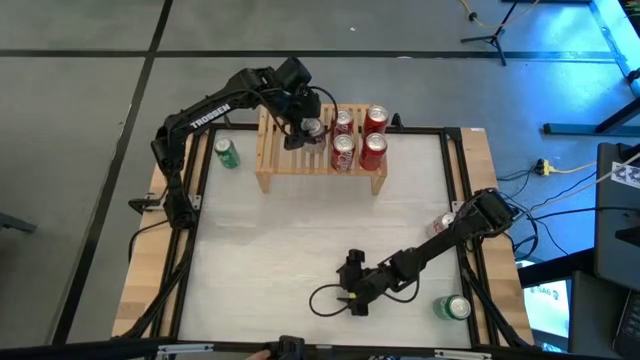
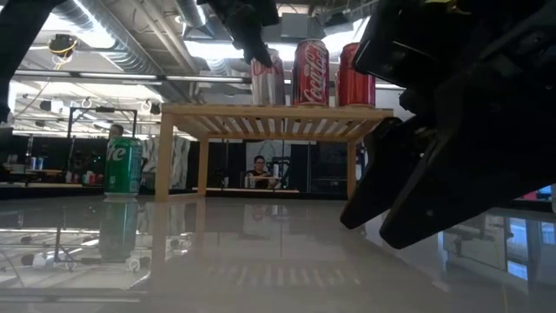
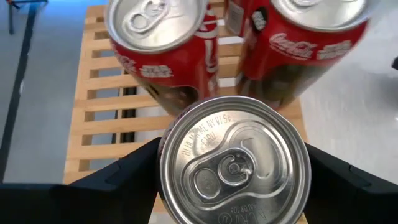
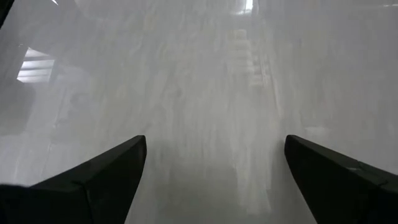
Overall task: Place canned beverage on shelf
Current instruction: Put the left white soda can on the shelf, then put the white soda can on the shelf
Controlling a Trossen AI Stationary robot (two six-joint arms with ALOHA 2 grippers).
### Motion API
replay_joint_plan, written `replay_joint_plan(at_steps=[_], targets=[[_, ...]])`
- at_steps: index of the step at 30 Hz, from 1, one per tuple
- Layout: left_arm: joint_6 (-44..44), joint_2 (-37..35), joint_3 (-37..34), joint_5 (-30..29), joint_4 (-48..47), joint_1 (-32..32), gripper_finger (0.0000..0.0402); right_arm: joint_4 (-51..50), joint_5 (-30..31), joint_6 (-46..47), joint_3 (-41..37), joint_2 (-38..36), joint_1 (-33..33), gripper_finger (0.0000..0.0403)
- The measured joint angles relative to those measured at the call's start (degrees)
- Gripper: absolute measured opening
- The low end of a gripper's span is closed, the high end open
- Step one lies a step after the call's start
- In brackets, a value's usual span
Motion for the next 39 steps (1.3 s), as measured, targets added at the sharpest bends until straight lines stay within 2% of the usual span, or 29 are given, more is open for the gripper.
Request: replay_joint_plan(at_steps=[5, 17, 26, 32, 39], targets=[[0.1, 0.0, -0.33, -0.79, 0.31, 0.04, 0.0297, -0.02, 0.0, 0.0, 0.0, 0.0, 0.0, 0.0381], [0.82, -0.13, -0.33, -0.52, 0.7, 0.04, 0.0352, -0.04, 0.51, -0.58, 0.0, 0.0, 0.0, 0.0381], [0.11, -0.65, -0.32, -4.46, 1.17, -0.25, 0.0354, -0.09, 0.5, -1.01, 0.0, 0.0, 0.0, 0.0381], [-1.65, -4.08, -0.27, -7.16, 3.91, -0.93, 0.0355, -0.11, 0.38, -0.98, 0.0, -0.02, 0.0, 0.0381], [-6.14, -8.95, -0.27, -7.21, 4.44, -4.14, 0.0355, -0.11, -0.72, -0.84, 0.0, -0.15, 0.0, 0.0381]])
